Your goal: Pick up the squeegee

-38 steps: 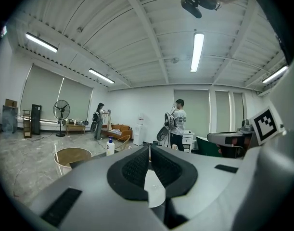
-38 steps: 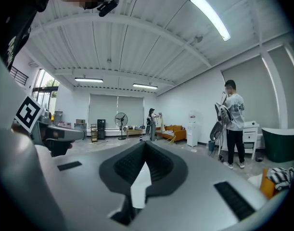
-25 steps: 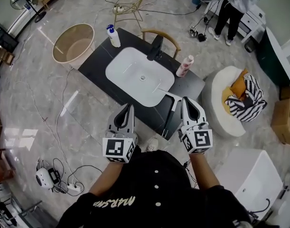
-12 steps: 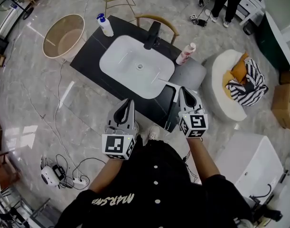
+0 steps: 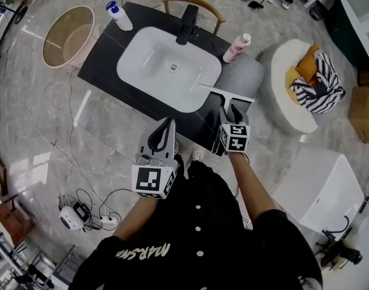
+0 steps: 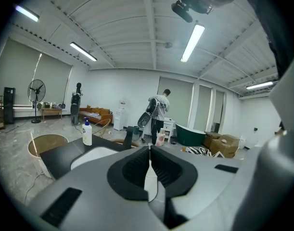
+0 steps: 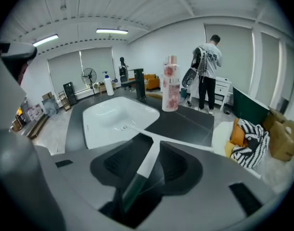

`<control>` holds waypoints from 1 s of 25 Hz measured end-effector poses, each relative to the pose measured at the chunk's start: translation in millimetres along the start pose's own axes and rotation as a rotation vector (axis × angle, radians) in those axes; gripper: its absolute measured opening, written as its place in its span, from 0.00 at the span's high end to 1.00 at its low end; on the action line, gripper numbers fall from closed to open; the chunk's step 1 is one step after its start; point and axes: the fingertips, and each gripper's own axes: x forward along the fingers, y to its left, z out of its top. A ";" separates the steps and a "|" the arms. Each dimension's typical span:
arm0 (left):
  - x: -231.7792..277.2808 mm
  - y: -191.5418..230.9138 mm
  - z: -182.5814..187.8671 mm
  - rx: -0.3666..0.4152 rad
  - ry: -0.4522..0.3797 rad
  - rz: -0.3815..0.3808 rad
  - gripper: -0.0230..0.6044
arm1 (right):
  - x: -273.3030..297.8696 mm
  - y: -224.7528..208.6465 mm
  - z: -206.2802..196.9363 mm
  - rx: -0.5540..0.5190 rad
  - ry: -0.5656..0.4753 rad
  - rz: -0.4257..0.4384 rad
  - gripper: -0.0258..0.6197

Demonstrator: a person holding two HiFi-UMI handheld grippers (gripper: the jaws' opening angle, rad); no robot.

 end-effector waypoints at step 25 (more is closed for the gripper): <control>0.3 -1.7 -14.7 0.005 0.029 0.002 0.93 | 25.4 -16.2 -44.1 0.002 0.106 -0.095 0.84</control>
